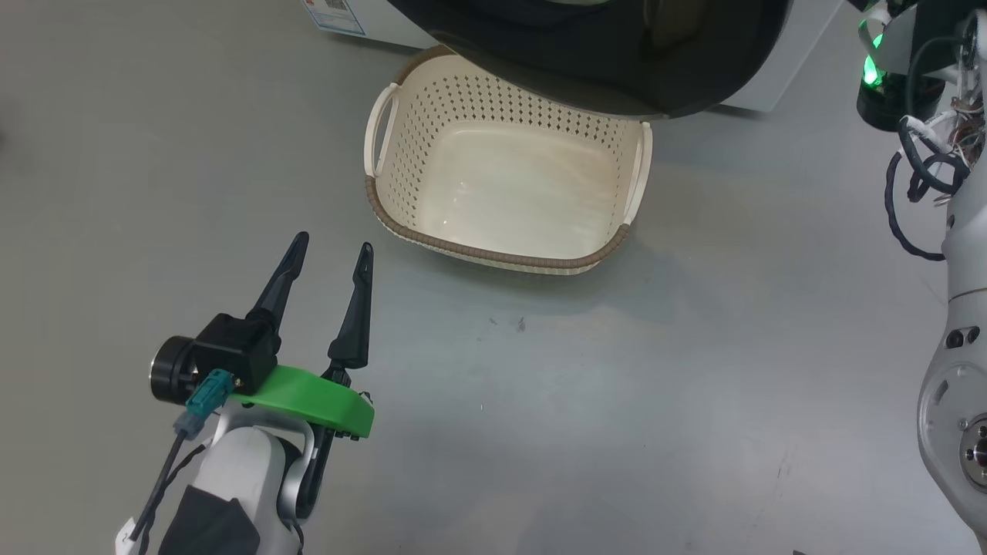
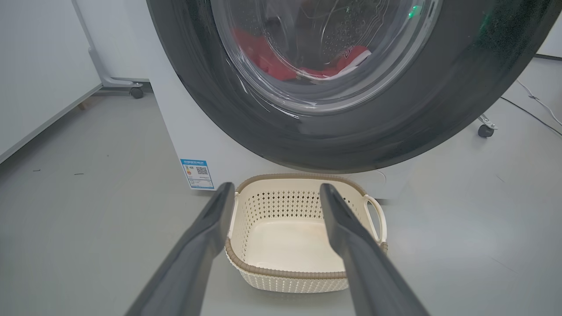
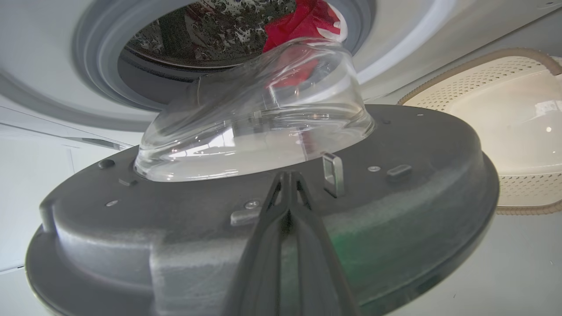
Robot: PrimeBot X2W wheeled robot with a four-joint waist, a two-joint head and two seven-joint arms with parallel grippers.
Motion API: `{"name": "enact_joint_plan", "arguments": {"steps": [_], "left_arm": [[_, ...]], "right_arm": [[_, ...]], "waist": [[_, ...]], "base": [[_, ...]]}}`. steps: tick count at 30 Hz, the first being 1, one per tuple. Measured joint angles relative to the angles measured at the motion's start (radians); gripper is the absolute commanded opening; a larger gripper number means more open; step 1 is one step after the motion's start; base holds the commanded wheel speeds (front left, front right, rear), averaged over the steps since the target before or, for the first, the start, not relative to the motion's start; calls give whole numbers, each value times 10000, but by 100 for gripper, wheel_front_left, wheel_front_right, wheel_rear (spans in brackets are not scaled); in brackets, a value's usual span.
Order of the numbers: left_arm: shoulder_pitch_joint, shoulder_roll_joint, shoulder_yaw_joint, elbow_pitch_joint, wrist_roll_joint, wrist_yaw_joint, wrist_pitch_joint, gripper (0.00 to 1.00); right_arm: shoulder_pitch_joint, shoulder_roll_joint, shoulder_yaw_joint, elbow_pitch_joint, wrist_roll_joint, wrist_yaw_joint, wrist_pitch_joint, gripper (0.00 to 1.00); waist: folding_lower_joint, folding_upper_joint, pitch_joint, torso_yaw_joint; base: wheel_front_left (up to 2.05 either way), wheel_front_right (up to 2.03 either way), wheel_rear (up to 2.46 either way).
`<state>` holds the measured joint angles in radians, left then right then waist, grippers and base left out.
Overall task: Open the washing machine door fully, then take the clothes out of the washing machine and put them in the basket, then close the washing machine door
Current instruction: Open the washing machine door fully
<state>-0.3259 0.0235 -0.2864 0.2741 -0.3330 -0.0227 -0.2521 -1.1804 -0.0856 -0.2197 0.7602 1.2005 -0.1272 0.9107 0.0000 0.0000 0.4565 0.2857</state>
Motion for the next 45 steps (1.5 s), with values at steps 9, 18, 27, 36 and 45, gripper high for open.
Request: {"name": "enact_joint_plan", "arguments": {"steps": [9, 18, 27, 36, 45], "left_arm": [[189, 4, -4, 38, -29, 42, 0, 100], [353, 8, -10, -6, -136, 88, 0, 100], [390, 10, 27, -65, -174, 182, 0, 100], [396, 15, 232, -36, -171, 186, 0, 100], [452, 21, 324, 38, -161, 186, 0, 100]], "right_arm": [[677, 92, 186, 52, 301, 13, 261, 0], [823, 107, 318, -67, 311, 12, 257, 0], [1209, 144, 817, -777, -510, 961, -815, 0], [2269, -531, 1996, -1315, -2416, 2456, -2276, 0], [3470, -802, 2830, -2002, -3639, 2495, -3883, 0]], "waist": [[0, 0, -507, -57], [0, 0, -740, -112], [0, 0, -840, -210], [0, 0, -1289, -467], [0, 0, -1879, -791]], "base": [[0, 0, 0], [0, 0, 0], [0, 0, 0], [0, 0, 0], [0, 0, 0]]}}
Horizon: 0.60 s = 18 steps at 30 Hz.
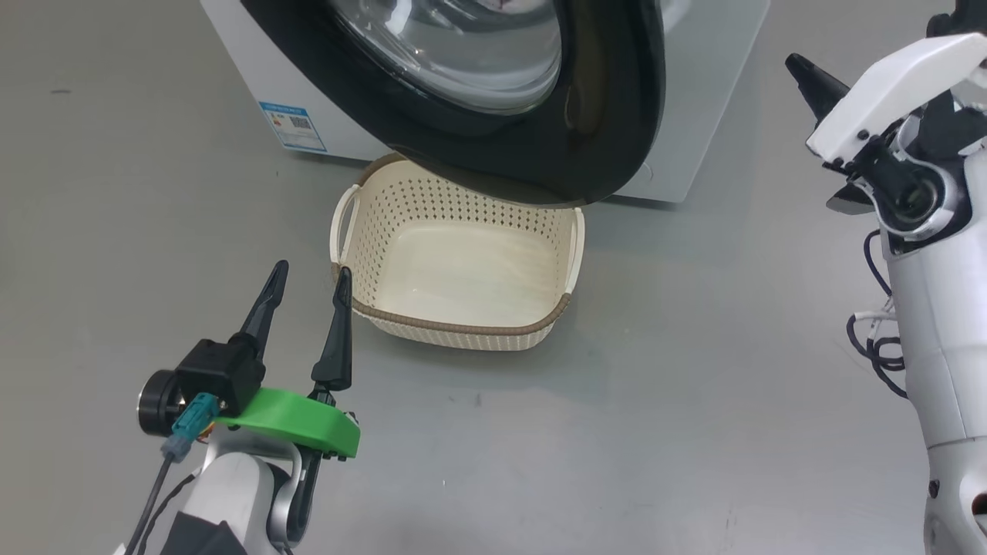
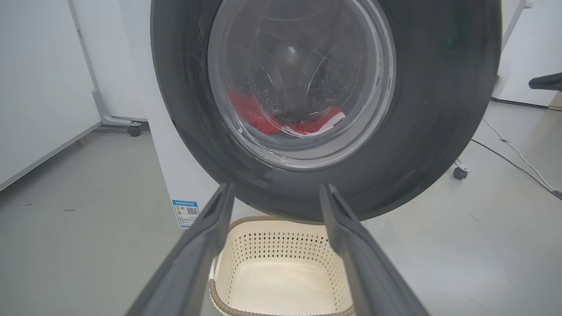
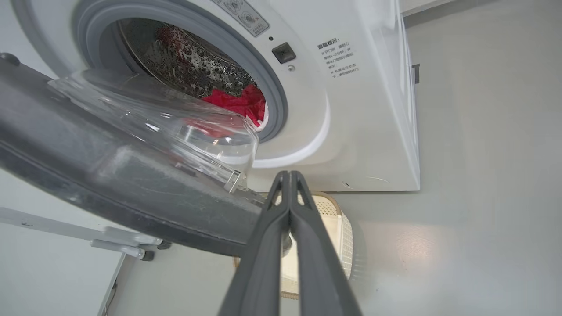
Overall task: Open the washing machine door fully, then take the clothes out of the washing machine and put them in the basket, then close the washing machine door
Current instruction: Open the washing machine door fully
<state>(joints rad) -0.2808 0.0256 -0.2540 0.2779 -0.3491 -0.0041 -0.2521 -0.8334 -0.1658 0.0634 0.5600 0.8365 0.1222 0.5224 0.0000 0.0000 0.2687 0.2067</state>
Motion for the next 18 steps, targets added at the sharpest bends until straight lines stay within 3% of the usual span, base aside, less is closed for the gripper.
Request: {"name": "enact_joint_plan", "arguments": {"steps": [9, 18], "left_arm": [[491, 17, 54, 79, 73, 2, 0, 100], [895, 36, 309, 119, 163, 81, 0, 100]], "right_arm": [[1378, -481, 1175, -1383, -1580, -2, -2387, 0], [3415, -370, 943, -1678, -2299, -2, -4753, 0]], "waist": [[0, 0, -648, -490], [0, 0, -1193, -970]], "base": [[0, 0, 0], [0, 0, 0]]}}
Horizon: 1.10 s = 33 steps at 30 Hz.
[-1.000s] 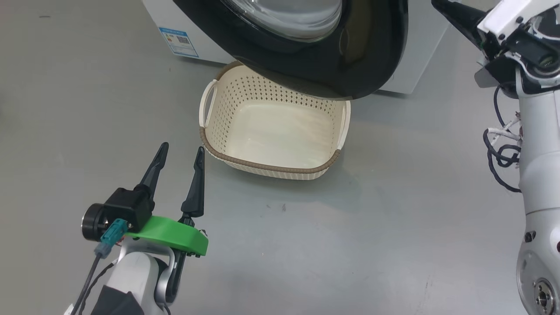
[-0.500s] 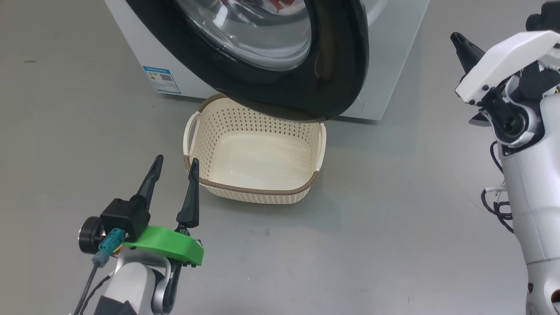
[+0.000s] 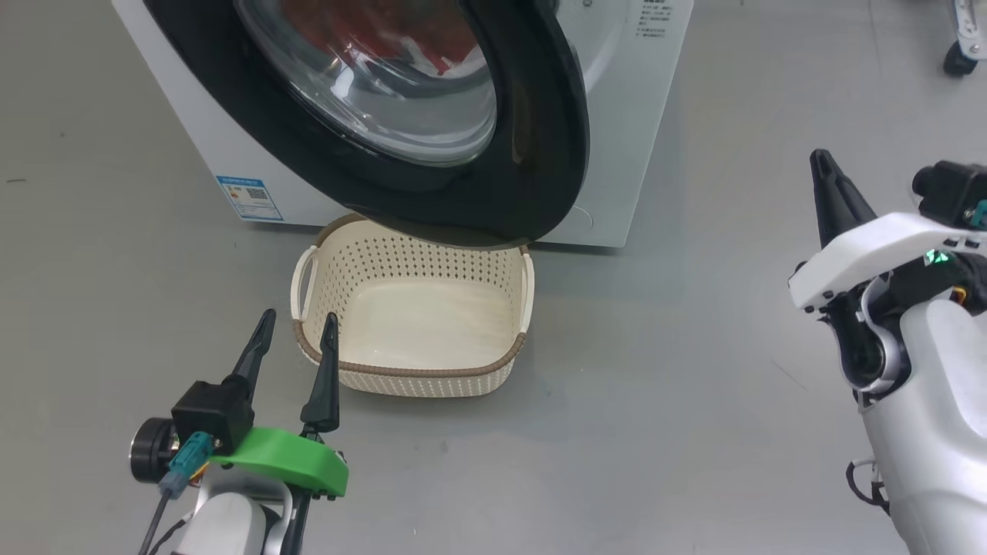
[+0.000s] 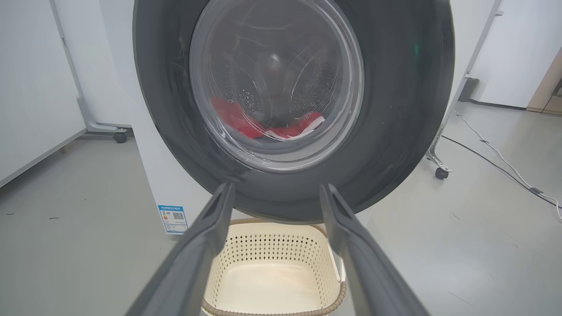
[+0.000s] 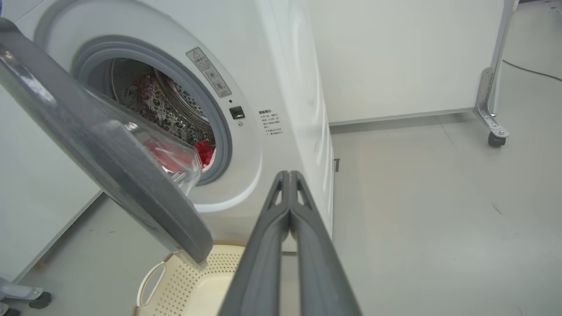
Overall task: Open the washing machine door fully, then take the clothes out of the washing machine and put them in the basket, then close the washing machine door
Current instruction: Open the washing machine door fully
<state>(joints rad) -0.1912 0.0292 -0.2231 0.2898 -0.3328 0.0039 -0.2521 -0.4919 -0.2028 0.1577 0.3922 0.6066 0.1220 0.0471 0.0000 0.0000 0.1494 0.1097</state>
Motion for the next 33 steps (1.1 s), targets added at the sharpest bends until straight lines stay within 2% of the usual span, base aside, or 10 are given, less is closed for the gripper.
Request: {"name": "enact_joint_plan", "arguments": {"steps": [8, 11, 13, 20, 33], "left_arm": [[182, 10, 113, -13, 2, 13, 0, 100], [184, 10, 128, -23, 2, 13, 0, 100], [186, 10, 142, -35, 2, 13, 0, 100], [187, 12, 326, -88, 17, 88, 0, 100], [356, 13, 608, -146, 15, 100, 0, 100]], "right_arm": [[1256, -4, 443, -420, -872, -2, -1225, 0], [1575, 2, 426, -522, -1099, -121, -1626, 0], [1794, -27, 426, -644, -1300, -290, -1931, 100], [2513, 67, 445, -892, -1522, -545, -2592, 100], [3447, 617, 639, -1269, -1772, -897, -2817, 100]], "waist": [[0, 0, -289, -264], [0, 0, -327, -300], [0, 0, -336, -310], [0, 0, -335, -339], [0, 0, -347, -454]], "base": [[0, 0, 0], [0, 0, 0], [0, 0, 0], [0, 0, 0], [0, 0, 0]]}}
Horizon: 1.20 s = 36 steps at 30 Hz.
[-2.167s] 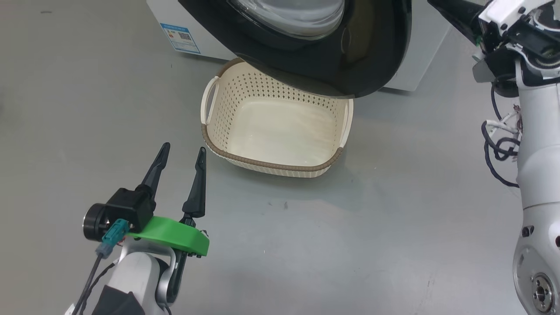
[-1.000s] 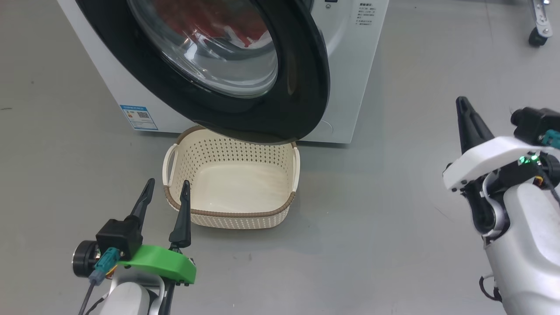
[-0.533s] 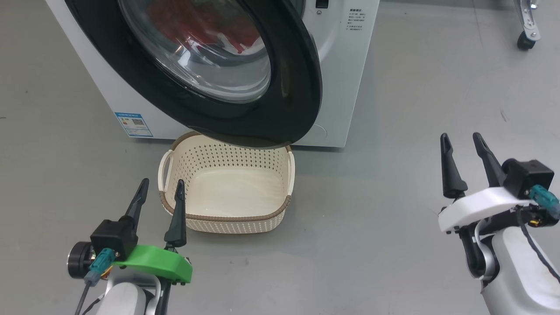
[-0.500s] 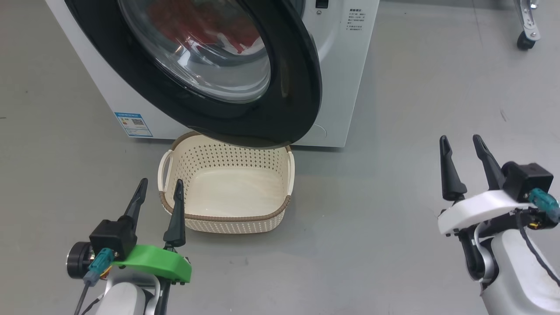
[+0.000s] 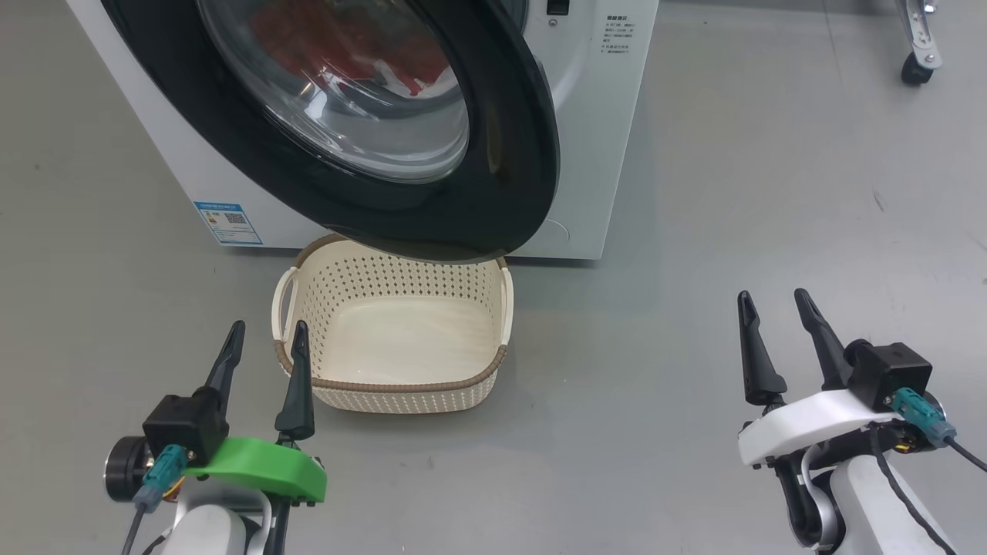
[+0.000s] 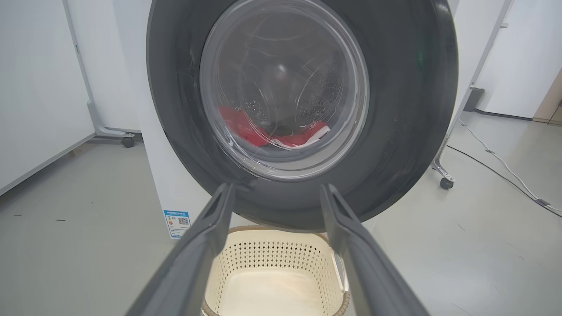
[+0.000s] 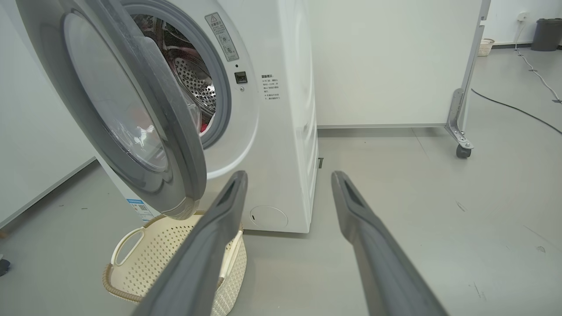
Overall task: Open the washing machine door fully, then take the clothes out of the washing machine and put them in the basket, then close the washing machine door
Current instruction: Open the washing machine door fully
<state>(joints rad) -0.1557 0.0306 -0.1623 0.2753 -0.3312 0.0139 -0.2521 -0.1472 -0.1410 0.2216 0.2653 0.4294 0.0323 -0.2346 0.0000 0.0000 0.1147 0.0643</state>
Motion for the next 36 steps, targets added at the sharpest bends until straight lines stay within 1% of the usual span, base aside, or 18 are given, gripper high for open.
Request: {"name": "enact_joint_plan", "arguments": {"steps": [12, 36], "left_arm": [[96, 0, 13, -19, 2, -2, 0, 100], [120, 0, 2, -19, 2, -4, 0, 100]], "right_arm": [[149, 65, 13, -313, -36, -8, -88, 100], [344, 100, -59, -548, -115, -46, -100, 100]], "waist": [[0, 0, 28, -47], [0, 0, -19, 51]], "base": [[0, 0, 0], [0, 0, 0]]}}
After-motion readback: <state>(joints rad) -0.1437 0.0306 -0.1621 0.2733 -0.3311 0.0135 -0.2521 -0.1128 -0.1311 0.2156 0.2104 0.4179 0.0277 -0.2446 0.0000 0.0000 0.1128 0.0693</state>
